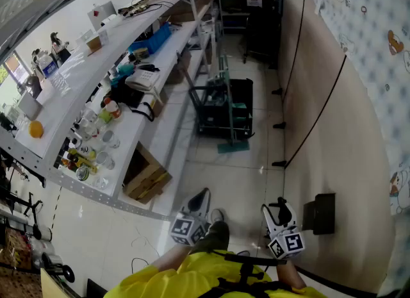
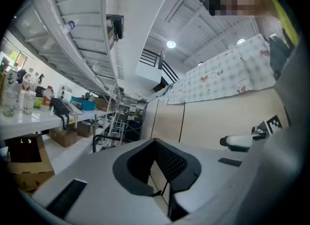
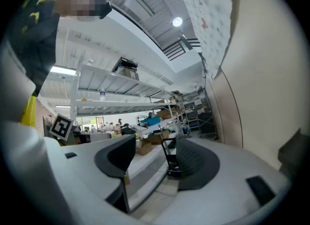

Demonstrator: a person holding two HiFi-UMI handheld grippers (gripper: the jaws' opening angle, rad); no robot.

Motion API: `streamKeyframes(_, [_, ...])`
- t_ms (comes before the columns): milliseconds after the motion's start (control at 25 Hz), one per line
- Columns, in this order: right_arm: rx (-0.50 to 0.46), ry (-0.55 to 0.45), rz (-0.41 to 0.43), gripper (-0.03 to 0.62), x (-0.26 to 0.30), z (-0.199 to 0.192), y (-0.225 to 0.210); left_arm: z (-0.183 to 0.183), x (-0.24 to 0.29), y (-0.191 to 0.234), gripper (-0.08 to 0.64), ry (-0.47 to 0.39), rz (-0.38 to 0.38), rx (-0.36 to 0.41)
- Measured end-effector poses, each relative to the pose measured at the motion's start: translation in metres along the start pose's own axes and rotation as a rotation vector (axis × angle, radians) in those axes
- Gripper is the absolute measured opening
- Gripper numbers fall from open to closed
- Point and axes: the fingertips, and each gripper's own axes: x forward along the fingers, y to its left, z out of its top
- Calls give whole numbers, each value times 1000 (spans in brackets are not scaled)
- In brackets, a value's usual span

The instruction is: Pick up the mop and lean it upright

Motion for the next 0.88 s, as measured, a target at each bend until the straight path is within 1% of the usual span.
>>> streamKeyframes(40, [-8, -3, 17, 265, 11, 0, -2, 4, 13, 7, 0, -8, 2, 12])
streamKeyframes(80, [-15, -8, 32, 174, 23, 1, -4, 7, 25, 16, 0, -14, 6, 21])
streamKeyframes(120, [-23, -13, 41, 3, 38, 2, -5, 11, 37, 27, 2, -18, 10, 24])
streamKeyframes(160, [-31, -16, 42, 3, 54, 3, -6, 14, 49, 39, 18, -18, 12, 20])
streamKeyframes(200, [-37, -17, 37, 5, 73, 6, -6, 18, 61, 53, 103, -17, 8, 14])
streamKeyframes(240, [-38, -13, 33, 5, 91, 10, -6, 22, 73, 65, 216, -14, 0, 9])
streamKeyframes(280, [-32, -2, 31, 5, 109, 13, -7, 26, 86, 76, 239, -13, -14, 8])
streamKeyframes(320, [-22, 12, 28, 15, 127, 17, -10, 31, 97, 84, 194, -15, -35, 10])
streamKeyframes(360, [-14, 21, 21, 98, 145, 20, -14, 37, 108, 92, 16, -17, -56, 11])
streamKeyframes(400, [-8, 26, 8, 204, 164, 23, -19, 42, 117, 100, 3, -21, -68, 12])
streamKeyframes(440, [-4, 25, -2, 232, 182, 27, -23, 47, 126, 110, 3, -24, -71, 18])
streamKeyframes(480, [-4, 19, -1, 231, 199, 31, -24, 51, 135, 120, 5, -26, -66, 31])
streamKeyframes(520, [-12, 10, 14, 148, 214, 35, -22, 55, 143, 131, 5, -25, -59, 45])
streamKeyframes(560, [-26, -1, 36, 5, 229, 39, -18, 57, 153, 141, 20, -20, -53, 55])
streamKeyframes(600, [-45, -10, 52, 5, 244, 43, -14, 59, 163, 152, 112, -14, -46, 59])
streamKeyframes(640, [-61, -13, 60, 5, 258, 45, -11, 61, 174, 163, 219, -9, -38, 57])
streamKeyframes(680, [-66, -10, 63, 5, 271, 47, -11, 62, 183, 172, 253, -6, -28, 53])
streamKeyframes(720, [-57, -3, 62, 10, 282, 46, -13, 63, 192, 180, 255, -6, -22, 51])
streamKeyframes(760, [-38, 7, 57, 52, 293, 44, -18, 64, 200, 186, 145, -9, -24, 49])
streamKeyframes(800, [-18, 20, 48, 145, 305, 42, -26, 65, 210, 191, 5, -8, -32, 45])
streamKeyframes(840, [0, 34, 36, 220, 318, 39, -36, 64, 221, 197, 5, -3, -38, 43])
streamKeyframes(880, [17, 46, 28, 224, 331, 37, -45, 61, 233, 204, 5, 3, -37, 46])
